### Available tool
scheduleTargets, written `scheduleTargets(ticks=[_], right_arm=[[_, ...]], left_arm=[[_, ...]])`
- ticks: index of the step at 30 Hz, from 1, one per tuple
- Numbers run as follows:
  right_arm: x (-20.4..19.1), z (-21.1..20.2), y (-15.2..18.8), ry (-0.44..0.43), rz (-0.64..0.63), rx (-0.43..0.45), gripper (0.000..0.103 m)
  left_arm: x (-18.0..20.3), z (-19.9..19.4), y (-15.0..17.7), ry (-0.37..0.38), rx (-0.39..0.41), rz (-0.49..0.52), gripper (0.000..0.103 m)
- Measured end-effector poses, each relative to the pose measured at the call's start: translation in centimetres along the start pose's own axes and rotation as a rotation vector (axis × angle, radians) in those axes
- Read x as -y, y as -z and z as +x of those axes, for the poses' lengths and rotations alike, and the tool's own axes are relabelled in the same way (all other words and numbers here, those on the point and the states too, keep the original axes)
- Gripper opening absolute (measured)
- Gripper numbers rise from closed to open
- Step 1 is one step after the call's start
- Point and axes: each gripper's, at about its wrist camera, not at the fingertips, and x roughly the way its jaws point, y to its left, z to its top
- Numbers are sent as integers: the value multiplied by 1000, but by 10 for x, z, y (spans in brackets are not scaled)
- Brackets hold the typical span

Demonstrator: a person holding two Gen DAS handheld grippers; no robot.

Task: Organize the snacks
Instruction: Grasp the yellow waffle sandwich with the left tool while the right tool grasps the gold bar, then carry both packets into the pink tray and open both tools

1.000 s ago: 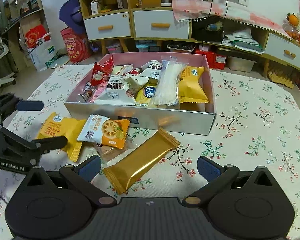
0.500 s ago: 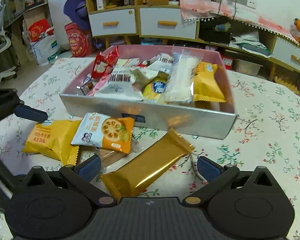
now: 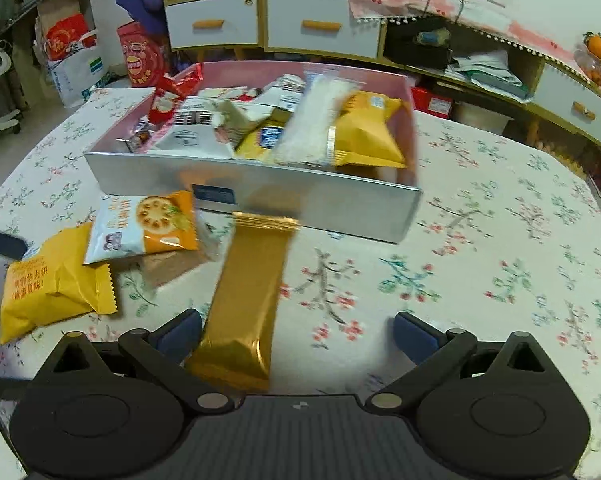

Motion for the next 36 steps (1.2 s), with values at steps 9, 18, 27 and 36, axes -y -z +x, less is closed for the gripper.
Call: scheduleTargets(ticks=[9,18,27,36], right_arm=[[-3,-8,1,-42,-24,20,74],[-18,3,-2,-50,-49,41,63],[-24,-2,-6,-81,-66,74,11],[-25,-10,-10,-96,-15,15,0]], left_arm=[[-1,5,8,-126,35,-116,91],[-18,12,9,-146,59,-262,47],[-21,3,9,-173,4,-357,40],[-25,-15,15,-197,4,-401,38]])
